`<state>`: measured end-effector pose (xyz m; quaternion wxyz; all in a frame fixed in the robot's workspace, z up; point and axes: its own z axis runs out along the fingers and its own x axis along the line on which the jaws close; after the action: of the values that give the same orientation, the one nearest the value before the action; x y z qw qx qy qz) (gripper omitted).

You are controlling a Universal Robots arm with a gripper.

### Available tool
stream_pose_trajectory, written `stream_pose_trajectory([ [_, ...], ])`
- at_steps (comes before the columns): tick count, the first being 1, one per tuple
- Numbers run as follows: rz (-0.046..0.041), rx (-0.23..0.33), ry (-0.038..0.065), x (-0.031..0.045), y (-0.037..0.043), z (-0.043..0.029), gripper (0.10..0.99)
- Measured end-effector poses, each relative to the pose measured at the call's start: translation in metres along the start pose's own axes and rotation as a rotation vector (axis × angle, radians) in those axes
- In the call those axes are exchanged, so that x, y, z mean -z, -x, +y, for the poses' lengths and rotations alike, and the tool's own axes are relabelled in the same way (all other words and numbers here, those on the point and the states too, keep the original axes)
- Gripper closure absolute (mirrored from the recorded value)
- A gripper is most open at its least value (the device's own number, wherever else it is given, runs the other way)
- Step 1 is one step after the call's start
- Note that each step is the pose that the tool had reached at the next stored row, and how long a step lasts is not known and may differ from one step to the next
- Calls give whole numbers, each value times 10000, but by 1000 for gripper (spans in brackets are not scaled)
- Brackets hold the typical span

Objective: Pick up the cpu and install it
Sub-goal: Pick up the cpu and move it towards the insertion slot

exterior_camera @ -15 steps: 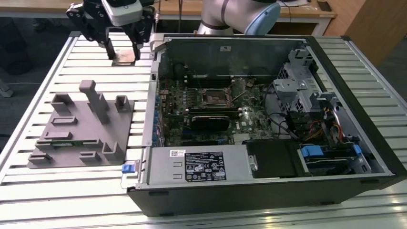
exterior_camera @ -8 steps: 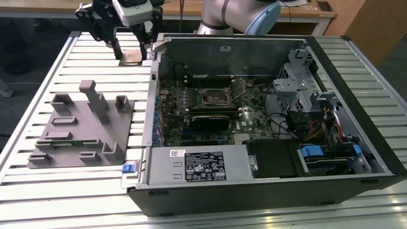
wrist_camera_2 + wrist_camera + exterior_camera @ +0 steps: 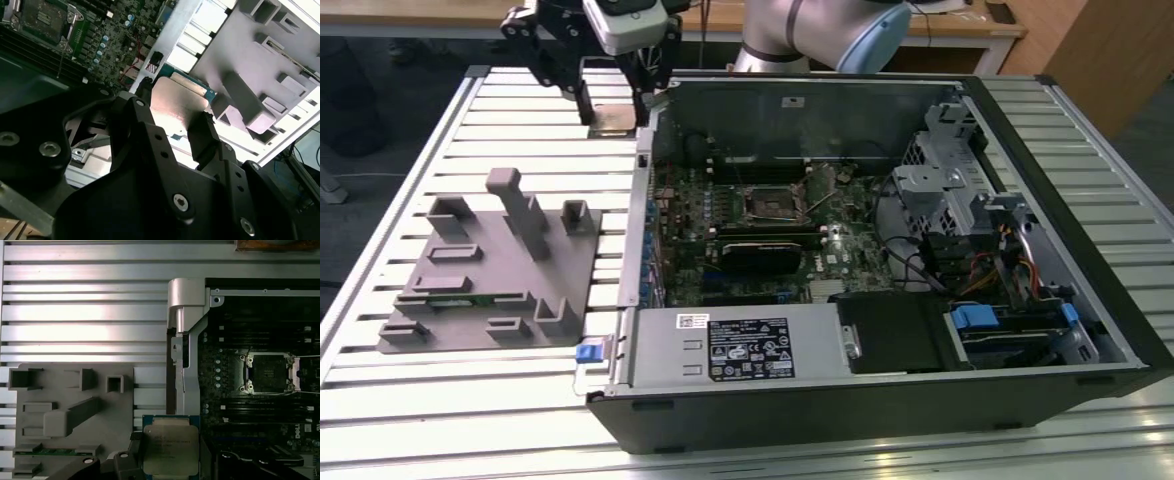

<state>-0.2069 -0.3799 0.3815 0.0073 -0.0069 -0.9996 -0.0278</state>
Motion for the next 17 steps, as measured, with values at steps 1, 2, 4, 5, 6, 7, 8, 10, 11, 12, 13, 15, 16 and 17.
stream_pose_trajectory([
  [1, 0, -1, 0, 0, 22, 0, 545],
  [2, 0, -1, 1, 1, 48, 1, 545],
  [4, 0, 0, 0, 1, 101, 2, 545],
  [5, 0, 1, 0, 2, 125, 3, 545],
  [6, 0, 0, 0, 2, 145, 3, 545],
  [7, -1, 0, 0, 2, 166, 5, 545],
  [8, 0, 0, -1, 2, 192, 7, 545],
  [10, -1, -1, 1, 1, 236, 9, 545],
  [11, 0, -1, 0, 1, 260, 12, 545],
  [12, 0, 0, 0, 1, 287, 15, 545],
  [13, -1, 0, 1, 0, 317, 20, 545],
  [15, 0, 0, 1, -1, 389, 35, 545],
  [16, 0, -1, 0, -2, 426, 43, 545],
  [17, 0, -1, 0, -3, 466, 51, 545],
])
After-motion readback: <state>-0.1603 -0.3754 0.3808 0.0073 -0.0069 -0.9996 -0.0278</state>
